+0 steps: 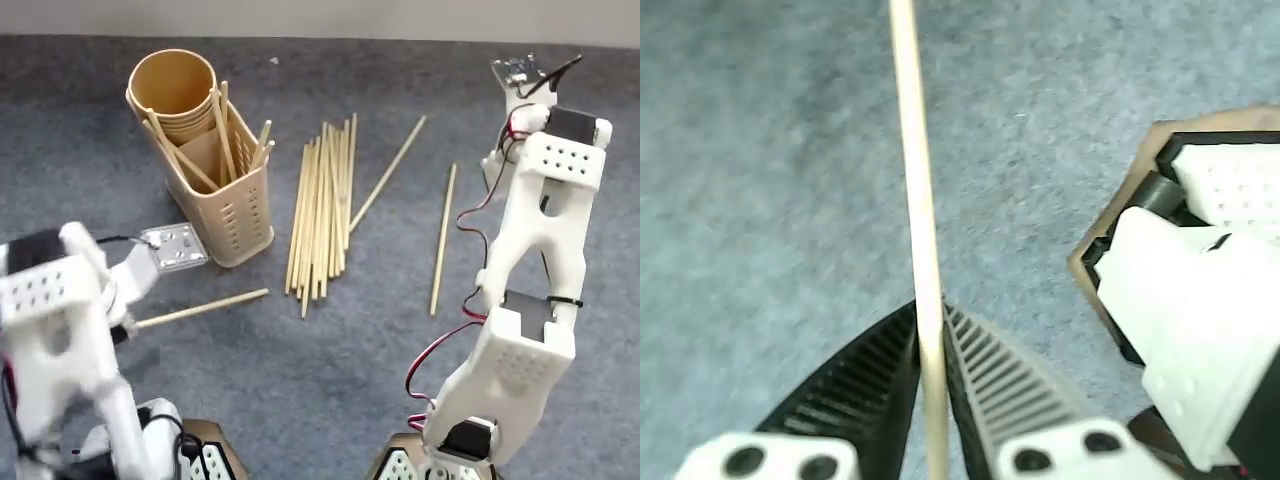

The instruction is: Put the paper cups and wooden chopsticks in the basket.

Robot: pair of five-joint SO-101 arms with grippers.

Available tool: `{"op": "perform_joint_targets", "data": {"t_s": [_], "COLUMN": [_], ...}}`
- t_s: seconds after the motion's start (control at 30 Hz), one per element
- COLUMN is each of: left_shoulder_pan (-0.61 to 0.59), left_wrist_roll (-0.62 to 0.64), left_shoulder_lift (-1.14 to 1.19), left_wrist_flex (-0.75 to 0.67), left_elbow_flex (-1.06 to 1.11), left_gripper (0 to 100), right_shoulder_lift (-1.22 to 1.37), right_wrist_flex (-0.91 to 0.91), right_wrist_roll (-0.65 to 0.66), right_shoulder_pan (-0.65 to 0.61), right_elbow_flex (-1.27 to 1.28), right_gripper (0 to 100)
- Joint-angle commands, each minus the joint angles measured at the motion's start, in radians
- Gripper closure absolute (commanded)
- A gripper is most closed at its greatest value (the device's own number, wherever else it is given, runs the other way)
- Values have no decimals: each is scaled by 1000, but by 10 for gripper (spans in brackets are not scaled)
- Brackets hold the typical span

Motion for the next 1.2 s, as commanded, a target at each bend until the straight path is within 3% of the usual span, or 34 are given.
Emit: {"op": "perform_joint_targets", "data": {"t_s": [0.0,0.1,0.33,0.6,0.67,0.73,0.93,1.03,1.17], "left_shoulder_pan": [-44,-68,-91,-421,-424,-406,-171,-96,-102], "left_wrist_roll": [-259,-178,379,663,677,677,568,611,671], "left_shoulder_lift": [-245,-374,-455,-88,27,145,475,624,766], "left_wrist_flex": [25,17,-328,-598,-635,-572,-144,-172,-307], "left_elbow_flex": [-67,-94,-185,-344,-366,-389,-409,-410,-410], "left_gripper": [995,995,995,995,995,992,916,916,912], "right_shoulder_lift": [-15,-15,-15,-15,-15,-15,-13,-13,-13], "right_wrist_flex": [30,36,36,36,36,36,51,64,62], "right_wrist_roll": [-2,-2,-26,-31,-35,-35,-69,-83,-84], "right_shoulder_pan": [-39,-50,-77,-77,-84,-91,-136,-163,-183], "right_elbow_flex": [-35,-35,-35,-35,-35,-33,-33,-33,-33], "right_gripper": [786,786,786,786,786,786,786,786,786]}}
